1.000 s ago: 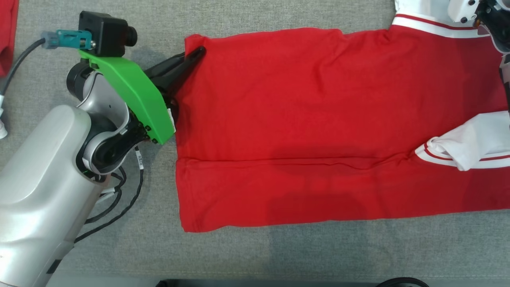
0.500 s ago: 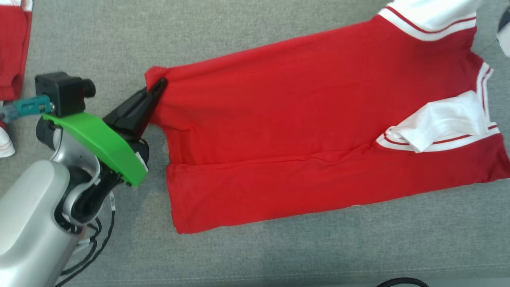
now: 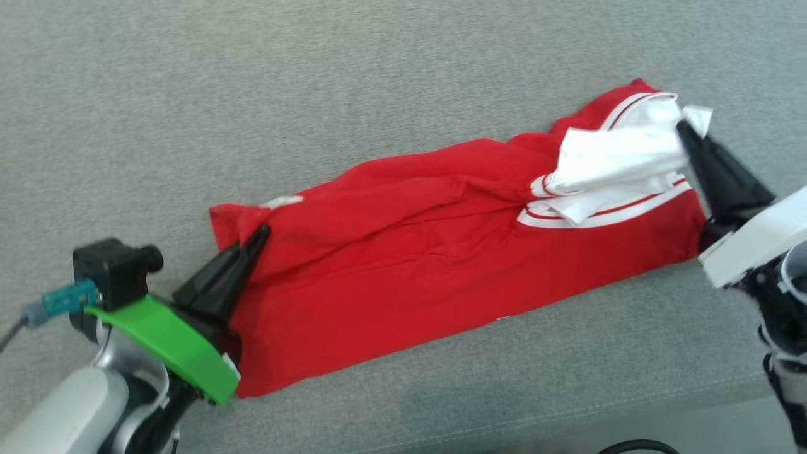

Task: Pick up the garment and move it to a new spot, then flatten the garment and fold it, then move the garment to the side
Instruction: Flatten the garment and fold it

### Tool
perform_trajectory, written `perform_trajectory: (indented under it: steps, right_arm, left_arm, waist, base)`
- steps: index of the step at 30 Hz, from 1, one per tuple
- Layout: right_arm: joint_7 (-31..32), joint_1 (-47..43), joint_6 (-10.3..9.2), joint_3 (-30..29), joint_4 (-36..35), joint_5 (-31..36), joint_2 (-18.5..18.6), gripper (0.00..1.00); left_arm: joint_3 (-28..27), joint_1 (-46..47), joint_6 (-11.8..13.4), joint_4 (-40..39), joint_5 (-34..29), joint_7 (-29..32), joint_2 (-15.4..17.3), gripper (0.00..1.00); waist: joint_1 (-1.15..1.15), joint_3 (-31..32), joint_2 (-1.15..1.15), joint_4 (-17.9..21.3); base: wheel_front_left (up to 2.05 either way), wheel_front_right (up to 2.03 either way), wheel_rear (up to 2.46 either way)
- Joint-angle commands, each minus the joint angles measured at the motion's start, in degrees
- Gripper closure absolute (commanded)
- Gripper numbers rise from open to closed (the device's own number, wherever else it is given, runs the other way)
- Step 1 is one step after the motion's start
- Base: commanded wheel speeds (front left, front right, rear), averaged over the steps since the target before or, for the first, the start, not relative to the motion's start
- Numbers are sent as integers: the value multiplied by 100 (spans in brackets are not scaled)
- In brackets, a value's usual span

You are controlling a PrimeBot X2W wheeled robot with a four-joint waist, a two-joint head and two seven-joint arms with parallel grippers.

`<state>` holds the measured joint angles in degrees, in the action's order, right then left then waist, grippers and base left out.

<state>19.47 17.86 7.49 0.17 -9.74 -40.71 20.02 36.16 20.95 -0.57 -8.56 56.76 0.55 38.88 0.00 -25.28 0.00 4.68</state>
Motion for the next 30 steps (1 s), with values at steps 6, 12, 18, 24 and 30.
perform_trajectory:
  steps: [6,12,18,24,30]
  right_arm:
    - [-249,-430,-1,23,133,56,-137,100]
    - [-367,-508,-1,30,224,24,-106,100]
    - [-237,-681,-1,-11,142,-76,-35,100]
    - [-227,-942,-1,138,386,-5,65,100]
    - [-186,-999,-1,397,640,154,299,0]
  left_arm:
    - [-6,-526,127,67,-208,-457,83,100]
    - [-90,-607,75,172,-155,-776,-23,100]
    - [-197,-655,-7,137,-67,-872,70,100]
    - [-38,-832,-95,219,-99,-910,20,100]
    - [198,-964,-100,519,-264,-838,20,0]
  waist:
    - [0,-3,0,228]
    - [0,113,0,151]
    - [0,254,0,74]
    - [0,296,0,45]
    - [0,358,0,41]
  base:
    - [0,0,0]
    - [0,0,0]
    - [0,0,0]
    - [0,0,0]
    - [0,0,0]
